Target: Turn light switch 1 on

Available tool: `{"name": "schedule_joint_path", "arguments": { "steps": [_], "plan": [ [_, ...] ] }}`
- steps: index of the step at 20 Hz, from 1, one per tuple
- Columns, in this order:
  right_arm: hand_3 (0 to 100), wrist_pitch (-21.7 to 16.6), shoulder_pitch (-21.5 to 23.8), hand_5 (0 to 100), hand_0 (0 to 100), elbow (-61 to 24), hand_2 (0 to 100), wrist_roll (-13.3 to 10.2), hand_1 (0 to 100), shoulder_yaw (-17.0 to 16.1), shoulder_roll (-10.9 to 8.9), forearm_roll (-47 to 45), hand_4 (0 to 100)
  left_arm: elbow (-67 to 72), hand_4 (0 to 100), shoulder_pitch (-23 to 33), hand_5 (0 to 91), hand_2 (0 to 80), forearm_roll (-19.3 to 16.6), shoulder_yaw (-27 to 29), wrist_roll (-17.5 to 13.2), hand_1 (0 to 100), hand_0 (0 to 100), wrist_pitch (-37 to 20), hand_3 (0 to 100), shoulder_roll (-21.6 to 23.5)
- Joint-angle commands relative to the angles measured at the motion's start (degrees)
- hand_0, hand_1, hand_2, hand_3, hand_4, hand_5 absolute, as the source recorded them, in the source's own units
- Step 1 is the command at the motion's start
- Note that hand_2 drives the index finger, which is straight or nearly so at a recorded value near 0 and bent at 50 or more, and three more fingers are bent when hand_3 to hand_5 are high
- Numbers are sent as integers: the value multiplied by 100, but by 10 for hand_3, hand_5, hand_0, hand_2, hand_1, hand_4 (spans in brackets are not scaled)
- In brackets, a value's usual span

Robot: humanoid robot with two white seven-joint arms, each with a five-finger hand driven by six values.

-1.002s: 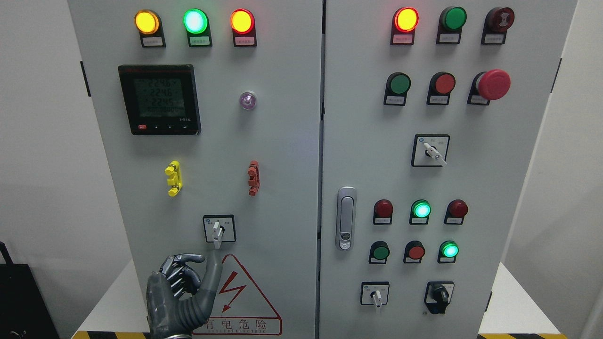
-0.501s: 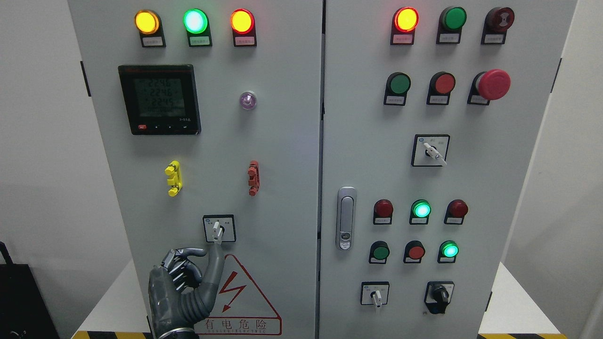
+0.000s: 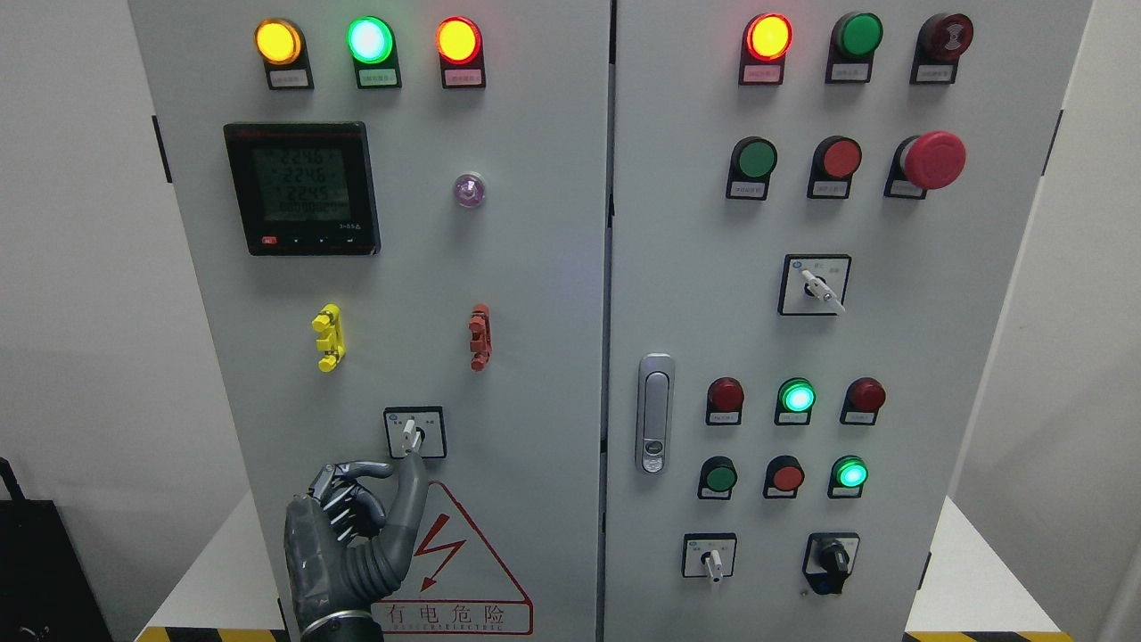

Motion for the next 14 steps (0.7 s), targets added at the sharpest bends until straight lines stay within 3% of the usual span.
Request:
{"name": "schedule_joint_path", "arguments": {
  "steps": [1,14],
  "plan": [
    [0,0,0,0,0,0,0,4,0,4,2,0,0,29,1000,-111,864,558,-4,-42,6,638,163,171,990,-35],
    [0,0,0,0,0,0,0,4,0,4,2,0,0,99,1000,-199,864,562,-74,-86,15,642,157,277,995,-44]
  ]
}}
